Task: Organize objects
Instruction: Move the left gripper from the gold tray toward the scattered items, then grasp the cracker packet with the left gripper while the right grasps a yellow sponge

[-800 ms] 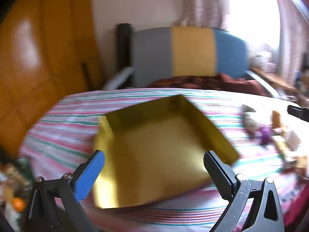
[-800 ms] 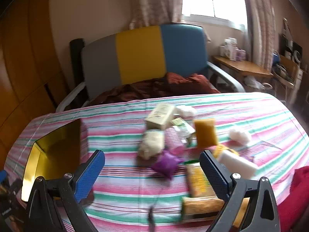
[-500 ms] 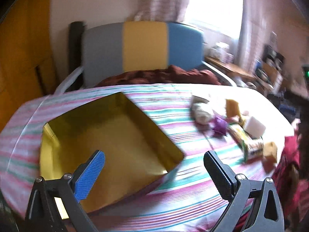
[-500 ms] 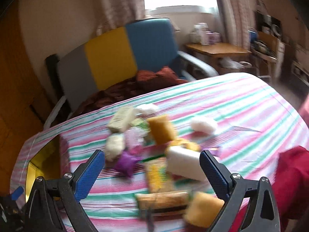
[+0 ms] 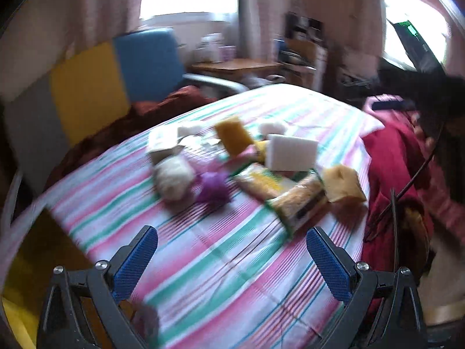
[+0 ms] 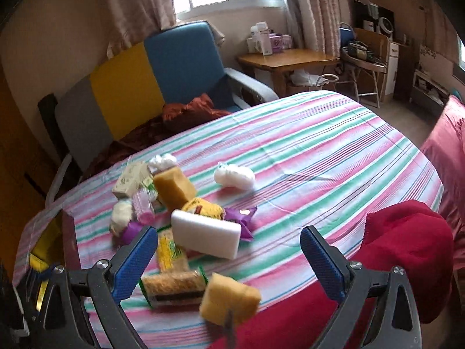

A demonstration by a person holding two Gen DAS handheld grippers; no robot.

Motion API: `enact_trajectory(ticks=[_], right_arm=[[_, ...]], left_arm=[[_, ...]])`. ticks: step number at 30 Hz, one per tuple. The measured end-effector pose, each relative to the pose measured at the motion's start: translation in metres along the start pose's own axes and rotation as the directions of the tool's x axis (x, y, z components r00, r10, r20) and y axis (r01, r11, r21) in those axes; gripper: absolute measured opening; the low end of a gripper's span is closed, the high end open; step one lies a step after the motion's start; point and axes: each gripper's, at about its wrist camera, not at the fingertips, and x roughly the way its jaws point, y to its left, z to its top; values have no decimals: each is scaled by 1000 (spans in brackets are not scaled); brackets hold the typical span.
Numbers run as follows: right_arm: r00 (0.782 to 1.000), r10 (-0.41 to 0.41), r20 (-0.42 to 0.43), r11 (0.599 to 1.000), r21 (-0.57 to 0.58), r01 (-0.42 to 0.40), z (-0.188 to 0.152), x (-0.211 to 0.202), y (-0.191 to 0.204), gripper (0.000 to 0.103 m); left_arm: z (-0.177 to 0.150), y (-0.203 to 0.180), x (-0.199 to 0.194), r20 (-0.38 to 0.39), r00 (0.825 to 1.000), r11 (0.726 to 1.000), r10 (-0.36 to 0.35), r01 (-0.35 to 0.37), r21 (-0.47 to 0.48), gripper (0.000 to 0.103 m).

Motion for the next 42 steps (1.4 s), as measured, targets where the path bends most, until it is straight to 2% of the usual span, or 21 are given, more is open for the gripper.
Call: enact_trajectory(ticks=[2, 4, 7, 10, 12, 17, 19, 20, 21, 26, 28, 31, 33, 36, 39, 42], right_arm=[[1000, 9, -17, 1000, -20, -9, -2, 1, -1, 100], [999, 13, -34, 999, -44, -14, -4, 2, -3, 100], [998, 22, -58, 997, -70, -26, -6, 4, -7, 100], [997, 24, -70, 997, -76, -29, -8, 4, -11, 100], [997, 19, -80, 997, -74, -24, -8, 5, -15, 100], [995, 9, -102, 997, -70, -16, -9, 11, -23, 100], [993, 7, -115, 997, -75, -16, -8, 13, -24, 100], [993, 7, -119, 997, -79, -16, -7, 14, -24, 100], [992, 7, -127, 996, -92, -19, -6, 15, -23, 100], [980, 35, -195, 968, -237, -82, -7, 23, -2, 100], [965, 39, -258, 931, -341, -129, -13, 29, 16, 100], [927, -20, -375, 838, -512, -189, -31, 45, 45, 100], [892, -93, -442, 764, -606, -220, -44, 59, 62, 98], [838, -186, -513, 685, -679, -264, -56, 80, 77, 95], [802, -252, -542, 647, -711, -277, -62, 97, 82, 92], [778, -328, -536, 615, -746, -255, -67, 113, 85, 87]], left_arm=[[6, -12, 13, -26, 999, 995, -28, 31, 94, 103], [11, -25, 25, -39, 998, 979, -55, 62, 196, 103], [15, -41, 44, -92, 990, 946, -110, 133, 295, 103], [17, -59, 63, -109, 990, 911, -95, 130, 391, 95], [18, -68, 75, -131, 986, 893, -106, 153, 423, 87], [17, -82, 97, -178, 976, 869, -128, 197, 454, 82], [16, -86, 103, -185, 974, 866, -128, 200, 459, 70], [16, -85, 106, -196, 972, 872, -132, 208, 444, 57], [16, -83, 108, -209, 966, 881, -153, 229, 414, 52], [10, -60, 97, -179, 963, 935, -203, 245, 257, 46], [2, -48, 89, -178, 958, 949, -223, 255, 186, 46], [-18, -30, 75, -177, 958, 967, -225, 242, 79, 46], [-32, -15, 65, -181, 958, 974, -223, 226, -7, 46], [-48, 2, 51, -175, 962, 975, -211, 194, -107, 45], [-60, 14, 39, -166, 968, 974, -190, 164, -158, 46], [-64, 15, 36, -165, 970, 974, -176, 148, -172, 48]])
